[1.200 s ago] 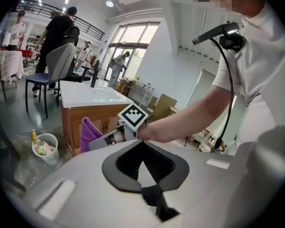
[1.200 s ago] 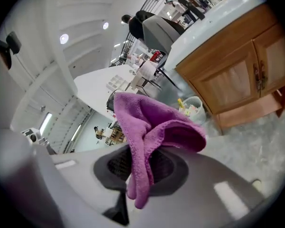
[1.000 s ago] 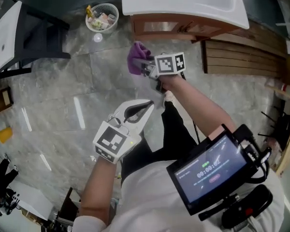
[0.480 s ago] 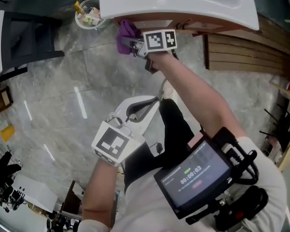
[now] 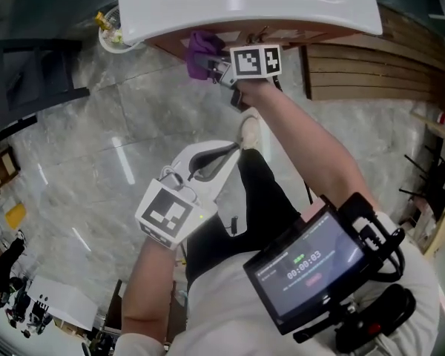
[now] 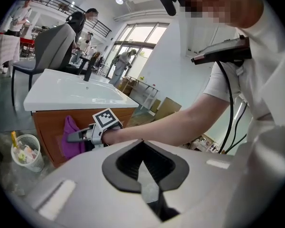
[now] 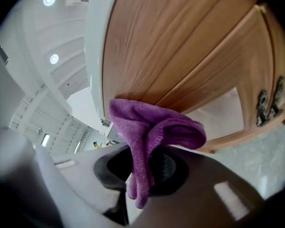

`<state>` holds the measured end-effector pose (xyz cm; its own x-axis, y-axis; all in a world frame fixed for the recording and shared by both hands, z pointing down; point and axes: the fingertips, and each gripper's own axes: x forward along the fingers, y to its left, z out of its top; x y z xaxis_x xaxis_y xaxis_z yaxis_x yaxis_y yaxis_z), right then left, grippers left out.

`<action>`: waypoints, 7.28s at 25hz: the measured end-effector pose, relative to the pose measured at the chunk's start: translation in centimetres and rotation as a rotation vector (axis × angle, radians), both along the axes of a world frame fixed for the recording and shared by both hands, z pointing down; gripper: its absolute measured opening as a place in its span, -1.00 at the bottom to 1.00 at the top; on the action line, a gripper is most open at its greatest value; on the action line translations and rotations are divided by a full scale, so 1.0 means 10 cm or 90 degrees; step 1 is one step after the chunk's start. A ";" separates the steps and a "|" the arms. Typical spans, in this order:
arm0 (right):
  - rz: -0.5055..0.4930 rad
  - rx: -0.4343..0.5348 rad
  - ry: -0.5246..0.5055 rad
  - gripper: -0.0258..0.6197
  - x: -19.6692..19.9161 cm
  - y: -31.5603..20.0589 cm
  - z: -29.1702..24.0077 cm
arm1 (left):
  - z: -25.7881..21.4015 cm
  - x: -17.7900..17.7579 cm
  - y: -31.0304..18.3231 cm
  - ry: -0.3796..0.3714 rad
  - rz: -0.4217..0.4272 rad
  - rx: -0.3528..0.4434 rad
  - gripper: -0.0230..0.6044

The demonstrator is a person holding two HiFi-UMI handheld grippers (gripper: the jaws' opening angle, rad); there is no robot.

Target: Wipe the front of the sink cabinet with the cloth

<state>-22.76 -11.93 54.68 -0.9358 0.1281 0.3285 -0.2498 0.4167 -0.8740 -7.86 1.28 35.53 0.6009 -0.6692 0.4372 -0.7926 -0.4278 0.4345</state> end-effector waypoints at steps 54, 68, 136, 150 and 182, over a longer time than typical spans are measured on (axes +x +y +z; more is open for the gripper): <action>0.182 0.128 0.177 -0.73 3.80 -2.27 0.22 | 0.12 1.49 -0.90 0.003 0.139 -0.019 -0.92; -0.031 0.140 0.116 -0.73 2.01 -0.31 0.02 | -0.03 0.74 -0.08 0.006 0.087 -0.004 -0.92; 0.061 0.136 0.201 -0.73 2.90 -1.89 0.82 | 0.25 1.38 -0.78 0.021 0.143 -0.035 -0.92; 0.114 0.147 0.277 -0.73 3.78 -2.30 1.02 | 0.30 1.68 -1.04 0.024 0.163 -0.034 -0.92; -0.203 0.187 0.180 -0.73 0.37 0.50 1.00 | 0.20 -0.04 0.41 0.019 0.003 -0.017 -0.92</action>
